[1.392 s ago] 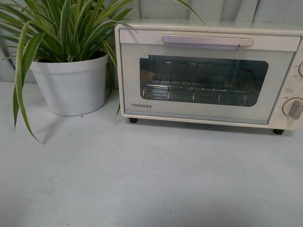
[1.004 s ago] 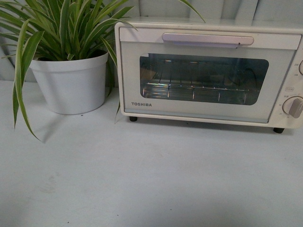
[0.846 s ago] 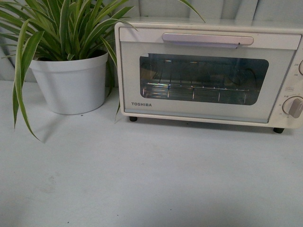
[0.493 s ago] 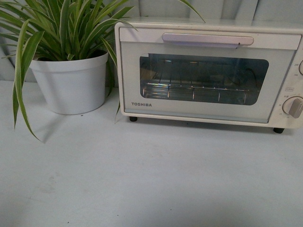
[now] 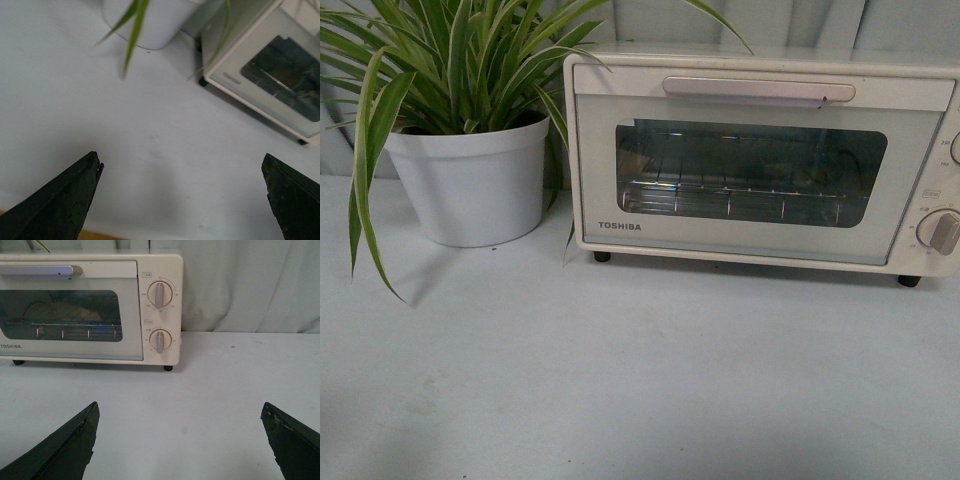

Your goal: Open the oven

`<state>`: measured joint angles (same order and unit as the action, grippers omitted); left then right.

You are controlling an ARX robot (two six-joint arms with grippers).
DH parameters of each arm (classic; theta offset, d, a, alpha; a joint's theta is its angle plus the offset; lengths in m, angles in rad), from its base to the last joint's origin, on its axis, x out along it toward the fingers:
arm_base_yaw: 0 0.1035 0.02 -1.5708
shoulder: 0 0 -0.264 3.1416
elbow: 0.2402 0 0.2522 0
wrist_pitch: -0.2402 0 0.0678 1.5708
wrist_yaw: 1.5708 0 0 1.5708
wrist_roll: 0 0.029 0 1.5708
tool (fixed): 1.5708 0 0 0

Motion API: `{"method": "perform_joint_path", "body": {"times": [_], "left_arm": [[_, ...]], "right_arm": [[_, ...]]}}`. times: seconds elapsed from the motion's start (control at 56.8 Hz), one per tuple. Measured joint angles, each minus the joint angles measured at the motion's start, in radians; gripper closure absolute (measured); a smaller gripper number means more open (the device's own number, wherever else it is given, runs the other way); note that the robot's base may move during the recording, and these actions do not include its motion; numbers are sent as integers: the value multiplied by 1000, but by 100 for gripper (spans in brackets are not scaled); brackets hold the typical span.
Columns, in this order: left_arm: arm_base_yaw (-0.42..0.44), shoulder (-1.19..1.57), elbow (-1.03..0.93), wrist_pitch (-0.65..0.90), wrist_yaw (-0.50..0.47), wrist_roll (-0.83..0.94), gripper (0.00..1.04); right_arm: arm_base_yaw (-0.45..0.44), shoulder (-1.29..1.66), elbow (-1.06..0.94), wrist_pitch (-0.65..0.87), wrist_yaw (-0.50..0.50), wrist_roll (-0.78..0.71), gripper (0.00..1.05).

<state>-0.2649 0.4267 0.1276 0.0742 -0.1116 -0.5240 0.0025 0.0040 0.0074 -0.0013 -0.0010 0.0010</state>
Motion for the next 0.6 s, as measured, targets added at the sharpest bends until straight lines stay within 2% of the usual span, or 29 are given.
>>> {"method": "perform_joint_path", "body": {"times": [0.123,0.229,0.37,0.599], "left_arm": [[-127,233,56,154,-2,-93,6],[-213,547,139,325,14,-223,6],[-260,795,228,418,38,-313,6],[-288,999,337,470,71,-418,6]], "right_arm": [[0,0,0,0,0,0,9],[0,0,0,0,0,0,9],[0,0,0,0,0,0,9],[0,0,0,0,0,0,9]]}}
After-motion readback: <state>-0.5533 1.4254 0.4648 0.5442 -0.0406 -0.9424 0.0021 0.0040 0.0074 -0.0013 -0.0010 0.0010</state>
